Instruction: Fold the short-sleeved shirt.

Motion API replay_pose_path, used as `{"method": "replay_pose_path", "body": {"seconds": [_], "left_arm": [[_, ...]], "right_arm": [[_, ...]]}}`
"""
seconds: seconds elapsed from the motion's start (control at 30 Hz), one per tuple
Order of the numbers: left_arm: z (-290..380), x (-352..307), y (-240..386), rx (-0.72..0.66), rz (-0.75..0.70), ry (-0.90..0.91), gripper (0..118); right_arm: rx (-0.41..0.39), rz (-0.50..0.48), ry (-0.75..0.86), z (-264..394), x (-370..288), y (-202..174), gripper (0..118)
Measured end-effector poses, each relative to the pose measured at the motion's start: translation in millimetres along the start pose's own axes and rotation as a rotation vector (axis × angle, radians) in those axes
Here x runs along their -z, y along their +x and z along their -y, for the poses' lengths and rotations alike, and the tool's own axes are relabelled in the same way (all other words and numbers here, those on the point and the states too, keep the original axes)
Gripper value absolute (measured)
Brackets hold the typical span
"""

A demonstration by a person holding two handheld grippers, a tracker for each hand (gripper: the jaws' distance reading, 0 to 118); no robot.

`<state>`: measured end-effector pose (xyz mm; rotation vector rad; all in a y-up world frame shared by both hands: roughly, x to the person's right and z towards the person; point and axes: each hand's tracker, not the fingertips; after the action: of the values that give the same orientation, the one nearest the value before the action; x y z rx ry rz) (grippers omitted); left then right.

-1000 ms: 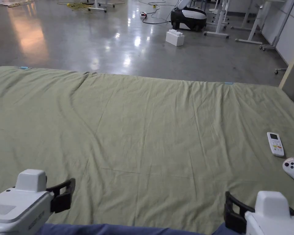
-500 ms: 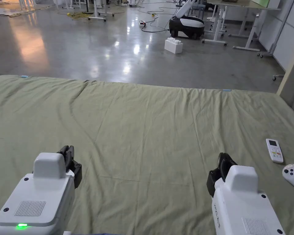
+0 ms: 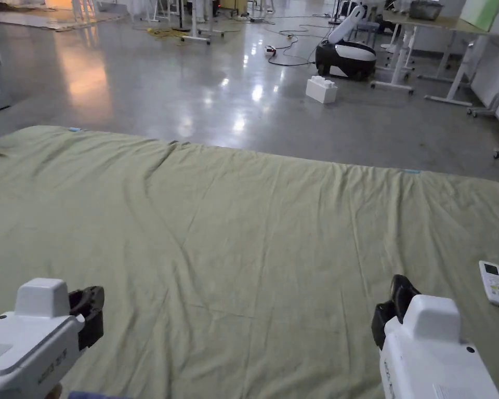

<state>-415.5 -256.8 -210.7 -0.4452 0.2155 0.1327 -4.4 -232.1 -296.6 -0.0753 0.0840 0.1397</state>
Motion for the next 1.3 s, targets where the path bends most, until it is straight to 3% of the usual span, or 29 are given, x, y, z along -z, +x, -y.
{"method": "replay_pose_path", "body": {"seconds": [0.27, 0.33, 0.37, 0.43, 0.57, 0.67, 0.93, 1.03, 1.1, 1.2, 1.3], "left_arm": [[27.7, 6.4, -71.1, -0.036, 0.146, -0.338, 5], [36.6, 12.1, -84.1, -0.063, 0.173, -0.398, 27], [43.0, 16.5, -93.3, -0.103, 0.183, -0.413, 51], [52.8, 26.9, -112.0, -0.205, 0.271, -0.464, 71], [76.7, 48.6, -142.1, -0.397, 0.409, -0.563, 84], [94.7, 66.2, -163.0, -0.494, 0.482, -0.636, 87], [139.0, 92.7, -168.6, -0.747, 0.682, -0.638, 86], [140.7, 93.3, -145.9, -0.730, 0.679, -0.643, 82], [140.0, 94.2, -140.5, -0.690, 0.633, -0.636, 66], [141.7, 101.6, -140.8, -0.625, 0.575, -0.658, 31], [134.5, 97.1, -135.4, -0.615, 0.574, -0.654, 21]], "right_arm": [[-0.011, -0.018, -0.067, 15.9, 3.0, -0.1, 1], [-0.012, -0.021, -0.078, 18.4, 2.1, -0.8, 1], [-0.012, -0.022, -0.083, 19.7, 2.0, -1.4, 1], [-0.020, -0.025, -0.096, 23.4, 1.3, -3.1, 1], [-0.025, -0.030, -0.116, 28.3, 0.3, -4.1, 1], [-0.030, -0.031, -0.131, 31.4, -0.4, -4.3, 1], [-0.030, -0.024, -0.164, 38.0, -2.7, -2.9, 1], [-0.030, -0.026, -0.172, 38.8, -3.4, -3.8, 1], [-0.029, -0.028, -0.177, 40.2, -3.5, -4.0, 1], [-0.028, -0.029, -0.183, 41.4, -4.0, -3.6, 1], [-0.025, -0.030, -0.189, 41.8, -4.9, -3.5, 1]]}}
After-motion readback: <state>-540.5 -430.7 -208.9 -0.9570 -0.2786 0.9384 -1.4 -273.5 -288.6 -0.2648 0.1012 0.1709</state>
